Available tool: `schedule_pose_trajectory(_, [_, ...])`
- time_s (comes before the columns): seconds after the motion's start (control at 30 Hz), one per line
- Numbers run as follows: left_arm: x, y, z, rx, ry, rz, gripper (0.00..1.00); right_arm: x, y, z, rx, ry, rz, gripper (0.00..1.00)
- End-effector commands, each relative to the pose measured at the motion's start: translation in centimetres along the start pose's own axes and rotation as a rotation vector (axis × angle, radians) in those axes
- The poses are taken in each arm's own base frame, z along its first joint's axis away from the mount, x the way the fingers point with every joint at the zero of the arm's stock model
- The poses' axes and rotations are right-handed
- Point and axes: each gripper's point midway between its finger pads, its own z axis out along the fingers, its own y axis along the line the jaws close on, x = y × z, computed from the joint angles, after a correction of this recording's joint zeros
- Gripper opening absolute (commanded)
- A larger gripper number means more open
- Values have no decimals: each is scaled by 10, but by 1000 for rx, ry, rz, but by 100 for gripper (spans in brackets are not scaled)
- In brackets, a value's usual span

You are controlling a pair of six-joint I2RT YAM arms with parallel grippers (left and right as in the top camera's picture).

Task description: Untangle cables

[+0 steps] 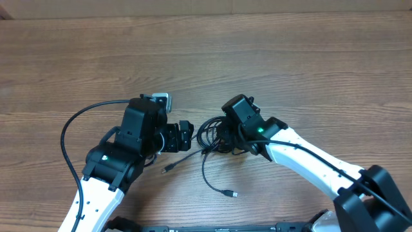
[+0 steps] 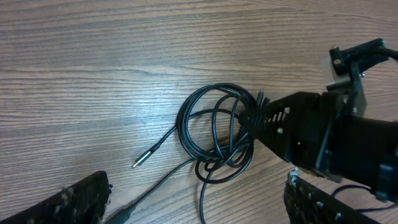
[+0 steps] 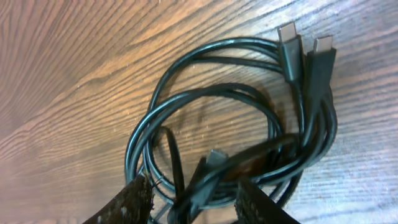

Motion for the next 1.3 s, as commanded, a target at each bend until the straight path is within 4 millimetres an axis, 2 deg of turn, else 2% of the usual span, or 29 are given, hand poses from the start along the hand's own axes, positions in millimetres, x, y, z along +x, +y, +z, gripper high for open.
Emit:
schedule_pose_trajectory(0.0, [-1,-5,0,17,4,9,89,0,-6,12,29,-10,-1,41])
schedule_pose_trajectory(0.03, [-1,-5,0,17,3,9,89,1,-7,15,35,-6,-1,39])
schedule_pose_trajectory(0.07, [-1,-5,0,17,3,9,89,1,-8,17,39,-4,0,33])
schedule_pose_trajectory(0.1, [-1,-5,0,17,3,9,89,2,-10,19,47,-1,0,12])
schedule_pose_trajectory(0.13, [-1,-5,0,17,3,9,89,2,-11,20,50,0,0,4])
schedule_pose_trajectory(0.27, [-1,-5,0,17,3,9,89,1,-9,22,40,-2,-7,4])
schedule_pose_trajectory(0.4, [-1,-5,0,16,3,10,89,6,9,21,-40,36,-113,4])
schedule_pose_trajectory(0.6, [-1,-4,0,12,3,14,91,12,18,8,-79,69,-176,4])
schedule_pose_trajectory(0.8, [-1,-3,0,7,3,13,93,6,30,-28,-122,24,-255,4])
schedule_pose_trajectory(1.03, [4,-13,0,67,31,1,96,4,51,-85,-212,-17,-321,4])
schedule_pose_trajectory(1.17, [8,-23,-1,124,55,-24,95,9,55,-107,-263,-15,-329,4])
schedule_pose_trajectory(1.27, [9,-27,-1,142,65,-56,95,13,60,-115,-296,-14,-360,4])
